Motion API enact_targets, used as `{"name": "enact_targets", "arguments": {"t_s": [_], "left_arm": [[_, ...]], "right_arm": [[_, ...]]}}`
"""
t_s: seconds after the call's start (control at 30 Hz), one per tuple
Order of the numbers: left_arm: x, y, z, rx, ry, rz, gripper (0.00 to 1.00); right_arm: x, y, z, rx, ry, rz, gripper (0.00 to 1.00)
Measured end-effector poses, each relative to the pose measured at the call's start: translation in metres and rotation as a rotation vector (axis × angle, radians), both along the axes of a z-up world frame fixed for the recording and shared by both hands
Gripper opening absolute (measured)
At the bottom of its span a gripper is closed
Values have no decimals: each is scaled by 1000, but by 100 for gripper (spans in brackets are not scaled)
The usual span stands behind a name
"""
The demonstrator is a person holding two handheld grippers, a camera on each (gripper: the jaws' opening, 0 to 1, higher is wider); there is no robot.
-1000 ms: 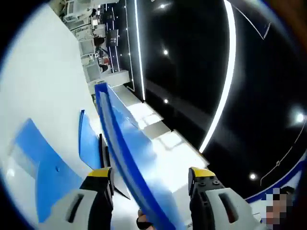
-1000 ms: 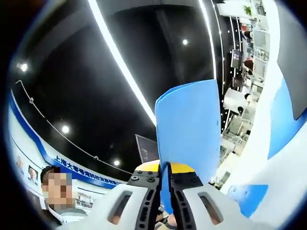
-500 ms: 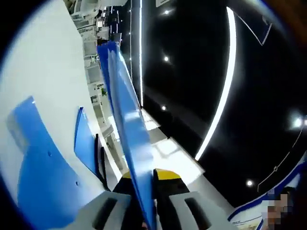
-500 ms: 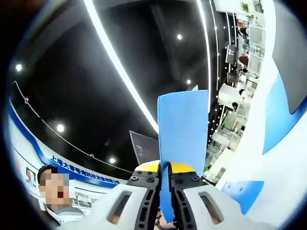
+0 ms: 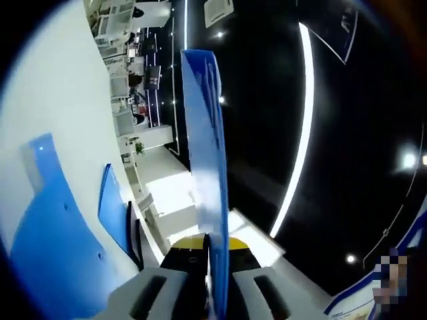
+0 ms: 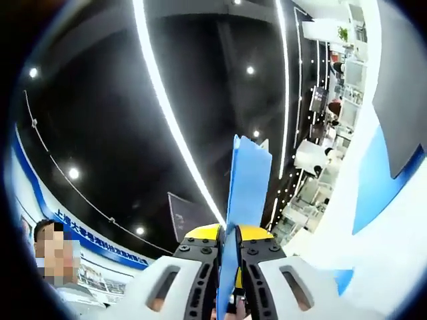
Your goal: Organize the scattered folders on the table and sort them into different groups
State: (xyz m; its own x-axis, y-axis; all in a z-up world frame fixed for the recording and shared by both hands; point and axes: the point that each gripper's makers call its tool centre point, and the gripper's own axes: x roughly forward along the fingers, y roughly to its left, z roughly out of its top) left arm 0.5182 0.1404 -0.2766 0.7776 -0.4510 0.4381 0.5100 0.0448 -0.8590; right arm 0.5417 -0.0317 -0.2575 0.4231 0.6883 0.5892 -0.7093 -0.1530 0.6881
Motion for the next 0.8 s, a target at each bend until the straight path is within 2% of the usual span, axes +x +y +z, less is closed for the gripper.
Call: {"name": "enact_targets", "arguments": {"t_s": [0.07, 0.1, 0.23, 0.33, 0.43, 0.47, 0.53, 0.57, 0.63, 0.7, 0.8], "left_arm": [[0, 0, 0, -4, 1, 3, 5], [2, 1, 0, 5, 7, 43, 5], [3, -1, 2, -21, 6, 87, 5], [1, -5, 4, -44, -1, 112, 5], [0, -8, 4, -37, -11, 145, 5], [0, -10, 4, -32, -13, 149, 5], [0, -12, 2, -26, -11, 145, 5], [0, -12, 1, -25, -11, 145, 6], [-3, -19, -3, -50, 4, 92, 7], [-4, -23, -4, -72, 17, 50, 8], [-6, -26, -4, -33, 7, 33, 10]], "right_arm": [[0, 2, 0, -8, -5, -1, 31], [-1, 21, -7, -75, -5, -9, 32], [-14, 50, -15, -141, -31, 48, 30], [-23, 63, -16, -174, -67, 54, 21], [-29, 62, -13, -168, -99, 58, 10], [-26, 59, -18, -206, -94, 47, 8], [-25, 57, -21, -222, -79, 53, 6], [-26, 55, -22, -209, -39, 86, 5], [-30, 49, -15, -129, -15, 143, 5], [-32, 46, -12, -144, -45, 128, 5], [-35, 43, -9, -145, -59, 131, 5]]}}
